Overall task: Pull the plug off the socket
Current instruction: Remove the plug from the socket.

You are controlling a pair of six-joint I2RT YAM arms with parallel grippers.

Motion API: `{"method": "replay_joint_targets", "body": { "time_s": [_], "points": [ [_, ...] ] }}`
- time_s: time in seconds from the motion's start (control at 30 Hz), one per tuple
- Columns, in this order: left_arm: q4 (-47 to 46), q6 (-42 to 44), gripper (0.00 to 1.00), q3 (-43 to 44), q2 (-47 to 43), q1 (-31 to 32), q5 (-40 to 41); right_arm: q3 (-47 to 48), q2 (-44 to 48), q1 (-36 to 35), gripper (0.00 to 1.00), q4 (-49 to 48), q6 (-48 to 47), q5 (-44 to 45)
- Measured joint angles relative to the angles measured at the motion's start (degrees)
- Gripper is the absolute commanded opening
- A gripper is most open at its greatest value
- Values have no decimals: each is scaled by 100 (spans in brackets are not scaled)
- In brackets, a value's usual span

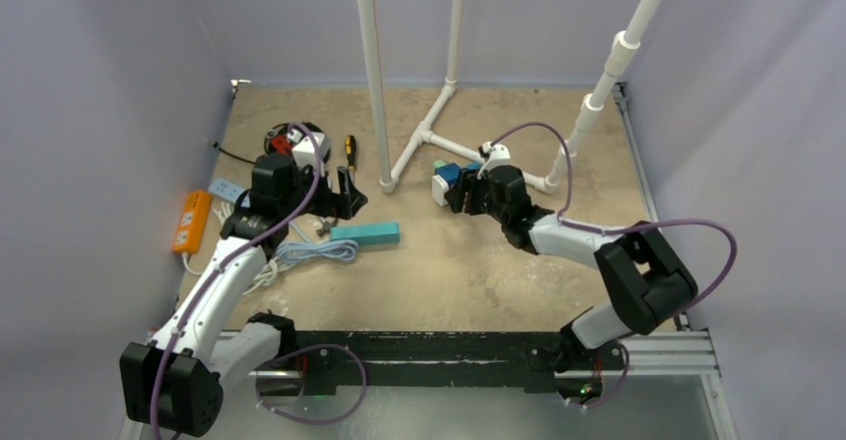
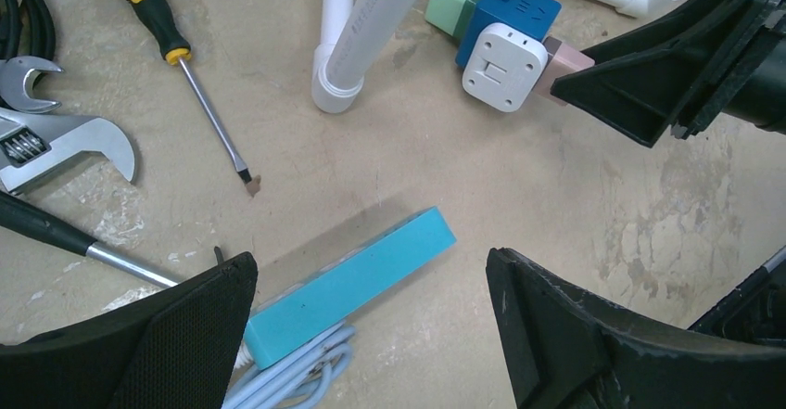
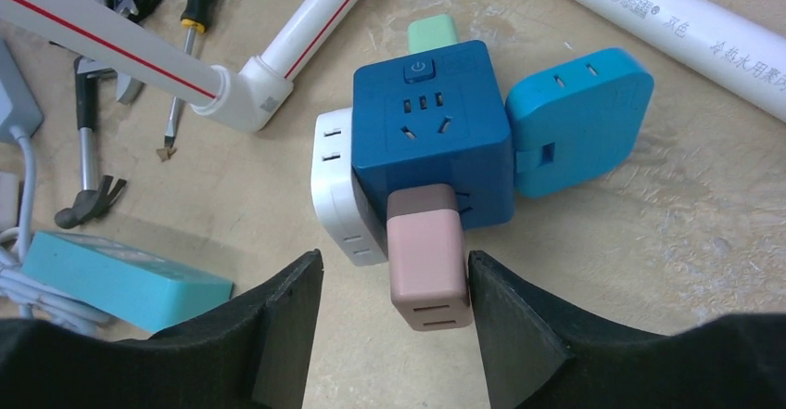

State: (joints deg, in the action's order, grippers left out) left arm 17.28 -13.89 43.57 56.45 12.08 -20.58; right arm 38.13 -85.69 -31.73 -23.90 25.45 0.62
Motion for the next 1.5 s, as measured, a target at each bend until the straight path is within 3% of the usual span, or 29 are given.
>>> {"method": "replay_joint_targets", "body": {
  "time_s": [0.37, 0.53, 0.7, 1.07, 1.5],
  "points": [
    [9, 0, 92, 0, 11, 7, -24, 227, -319, -236, 46, 81, 0, 560],
    [28, 24, 90, 0, -17, 282, 162, 278, -415, -269, 26, 81, -15, 669],
    [105, 103, 87, 9, -70, 1104, 903, 278, -402, -330, 1, 76, -85, 743],
    [-555, -173, 86, 557, 614, 3272, 2238, -205, 476, -463, 0, 35, -61, 693],
    [-2022, -831, 87, 570, 1696, 3528, 2581, -474, 636, -660, 0, -302, 85, 671]
  ]
}}
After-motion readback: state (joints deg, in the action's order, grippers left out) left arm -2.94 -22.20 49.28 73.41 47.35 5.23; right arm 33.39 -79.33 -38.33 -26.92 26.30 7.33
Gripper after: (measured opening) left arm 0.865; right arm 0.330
